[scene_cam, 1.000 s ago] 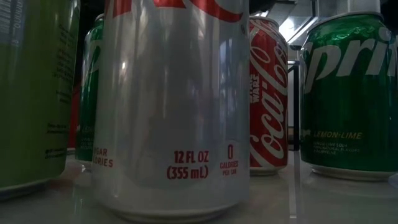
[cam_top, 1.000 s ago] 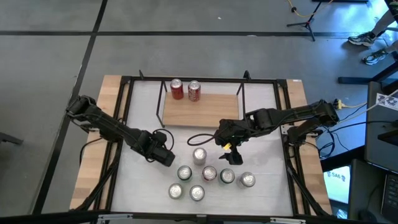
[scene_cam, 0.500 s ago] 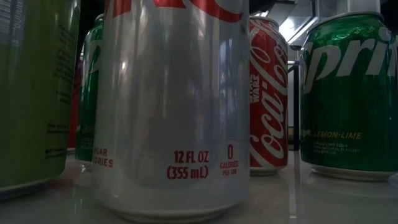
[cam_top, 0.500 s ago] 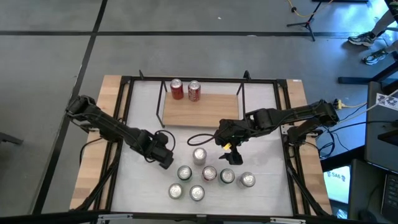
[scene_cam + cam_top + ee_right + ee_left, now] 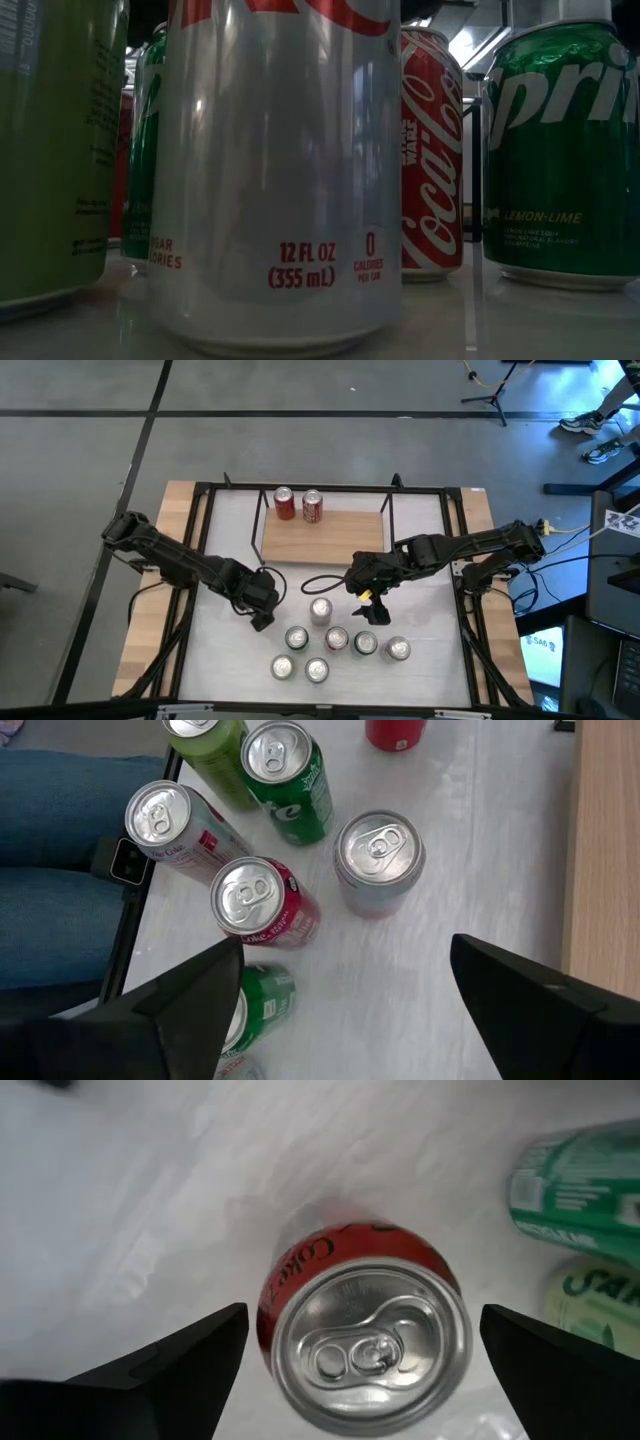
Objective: Place canned beverage on shelf
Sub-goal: Put the red soda can on the shelf aligned with the other red soda can
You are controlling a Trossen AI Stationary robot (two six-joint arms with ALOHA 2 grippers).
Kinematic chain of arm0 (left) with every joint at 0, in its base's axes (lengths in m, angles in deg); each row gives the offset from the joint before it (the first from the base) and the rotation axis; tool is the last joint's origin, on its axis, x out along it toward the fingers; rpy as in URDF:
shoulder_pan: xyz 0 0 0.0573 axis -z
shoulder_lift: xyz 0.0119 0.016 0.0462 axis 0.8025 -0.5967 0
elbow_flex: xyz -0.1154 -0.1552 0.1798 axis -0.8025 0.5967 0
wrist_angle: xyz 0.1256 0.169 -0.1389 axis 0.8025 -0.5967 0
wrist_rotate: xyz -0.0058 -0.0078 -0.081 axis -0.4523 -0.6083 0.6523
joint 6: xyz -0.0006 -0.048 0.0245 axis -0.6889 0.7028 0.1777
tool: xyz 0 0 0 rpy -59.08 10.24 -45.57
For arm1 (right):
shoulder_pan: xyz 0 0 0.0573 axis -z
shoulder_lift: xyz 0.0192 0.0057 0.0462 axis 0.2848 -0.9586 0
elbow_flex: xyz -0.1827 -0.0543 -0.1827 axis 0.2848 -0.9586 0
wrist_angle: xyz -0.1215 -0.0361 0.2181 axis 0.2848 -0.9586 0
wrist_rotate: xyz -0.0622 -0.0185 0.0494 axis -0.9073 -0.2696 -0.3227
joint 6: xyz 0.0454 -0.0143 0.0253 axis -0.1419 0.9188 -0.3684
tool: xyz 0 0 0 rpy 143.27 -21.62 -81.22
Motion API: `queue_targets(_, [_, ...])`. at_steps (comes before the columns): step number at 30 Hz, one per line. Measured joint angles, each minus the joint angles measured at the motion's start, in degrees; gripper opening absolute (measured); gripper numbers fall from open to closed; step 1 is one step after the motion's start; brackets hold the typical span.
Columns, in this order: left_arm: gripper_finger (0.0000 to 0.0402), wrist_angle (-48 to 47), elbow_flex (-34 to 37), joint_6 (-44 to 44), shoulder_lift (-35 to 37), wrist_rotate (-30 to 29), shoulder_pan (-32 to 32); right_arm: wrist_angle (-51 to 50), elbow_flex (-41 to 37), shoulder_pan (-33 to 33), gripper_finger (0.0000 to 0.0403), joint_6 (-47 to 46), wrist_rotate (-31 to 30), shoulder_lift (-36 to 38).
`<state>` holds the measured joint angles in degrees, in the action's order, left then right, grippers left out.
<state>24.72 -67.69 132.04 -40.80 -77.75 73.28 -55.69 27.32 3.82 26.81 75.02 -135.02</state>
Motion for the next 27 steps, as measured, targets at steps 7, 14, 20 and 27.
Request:
queue_targets(7, [0.0386,-0.3,0.0,-13.7,1.2,0.0,-0.7,0.0,0.0,0.0,0.0351,0.0,0.0,0.0])
queue_targets(14, [0.0386,-0.2,0.0,-24.6,1.1,0.6,-0.3,0.0,0.0,0.0,0.0351,0.0,0.0,0.0])
queue_targets(20, [0.0386,-0.2,0.0,-25.4,1.1,-0.6,-0.3,0.0,0.0,0.0,0.0351,0.0,0.0,0.0])
queue_targets(27, [0.0386,-0.2,0.0,-25.4,1.1,-1.1,-0.3,0.0,0.0,0.0,0.0351,0.0,0.0,0.0])
